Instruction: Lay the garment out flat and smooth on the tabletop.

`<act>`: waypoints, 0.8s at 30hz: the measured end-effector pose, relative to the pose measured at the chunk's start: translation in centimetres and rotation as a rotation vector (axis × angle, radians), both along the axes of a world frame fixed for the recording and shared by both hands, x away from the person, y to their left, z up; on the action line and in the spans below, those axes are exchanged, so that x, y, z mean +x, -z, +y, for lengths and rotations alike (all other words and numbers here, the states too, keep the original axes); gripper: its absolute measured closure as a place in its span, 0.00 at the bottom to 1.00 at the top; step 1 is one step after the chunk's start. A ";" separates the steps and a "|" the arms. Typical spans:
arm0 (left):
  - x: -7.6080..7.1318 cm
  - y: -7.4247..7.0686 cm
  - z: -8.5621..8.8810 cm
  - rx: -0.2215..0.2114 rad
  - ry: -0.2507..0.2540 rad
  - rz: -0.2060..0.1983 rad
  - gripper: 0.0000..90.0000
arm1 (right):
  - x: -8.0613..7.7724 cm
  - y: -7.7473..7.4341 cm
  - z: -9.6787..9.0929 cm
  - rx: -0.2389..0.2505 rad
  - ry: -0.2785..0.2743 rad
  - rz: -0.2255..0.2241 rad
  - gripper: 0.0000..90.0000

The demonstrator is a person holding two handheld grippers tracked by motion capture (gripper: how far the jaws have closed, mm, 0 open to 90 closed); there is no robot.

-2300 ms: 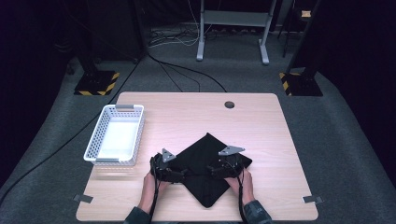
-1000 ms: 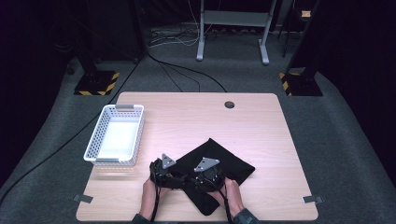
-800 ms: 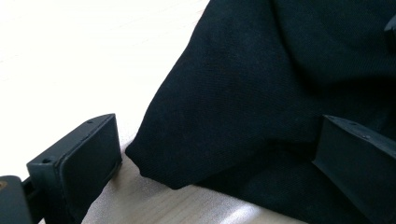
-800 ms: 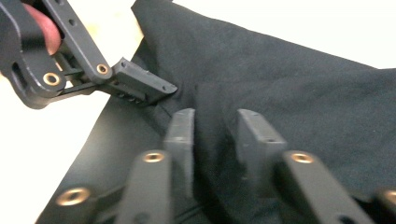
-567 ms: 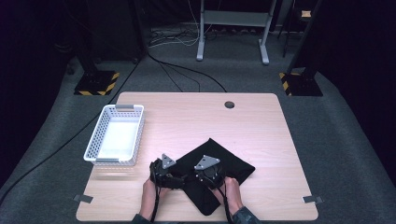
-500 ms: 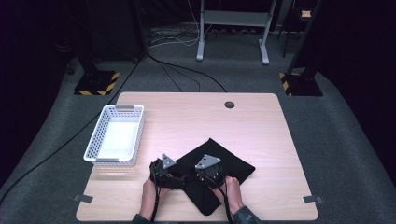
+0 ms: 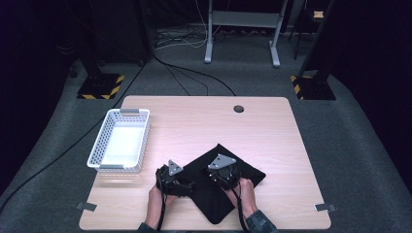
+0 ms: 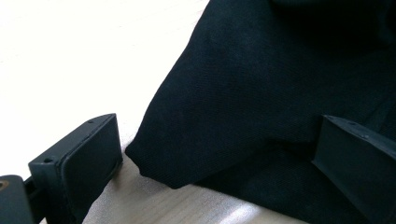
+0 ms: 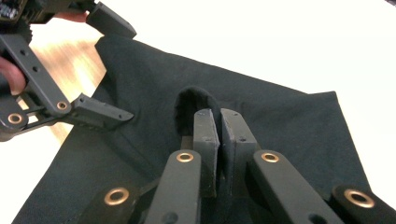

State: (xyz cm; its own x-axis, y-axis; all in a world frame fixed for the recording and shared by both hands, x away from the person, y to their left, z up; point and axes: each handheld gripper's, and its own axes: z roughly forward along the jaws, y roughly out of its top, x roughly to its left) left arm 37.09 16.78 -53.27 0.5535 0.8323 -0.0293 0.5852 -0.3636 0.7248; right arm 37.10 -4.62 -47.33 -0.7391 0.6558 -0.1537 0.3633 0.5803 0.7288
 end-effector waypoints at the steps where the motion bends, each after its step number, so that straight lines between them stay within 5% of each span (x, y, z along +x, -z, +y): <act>1: 0.0 0.0 0.0 0.000 0.000 0.000 0.01 | 0.1 -0.1 -0.1 0.002 0.001 -0.005 0.95; 24: 0.0 0.0 0.0 0.000 0.000 0.000 0.01 | 1.5 -3.3 -2.1 0.020 0.054 -0.065 0.95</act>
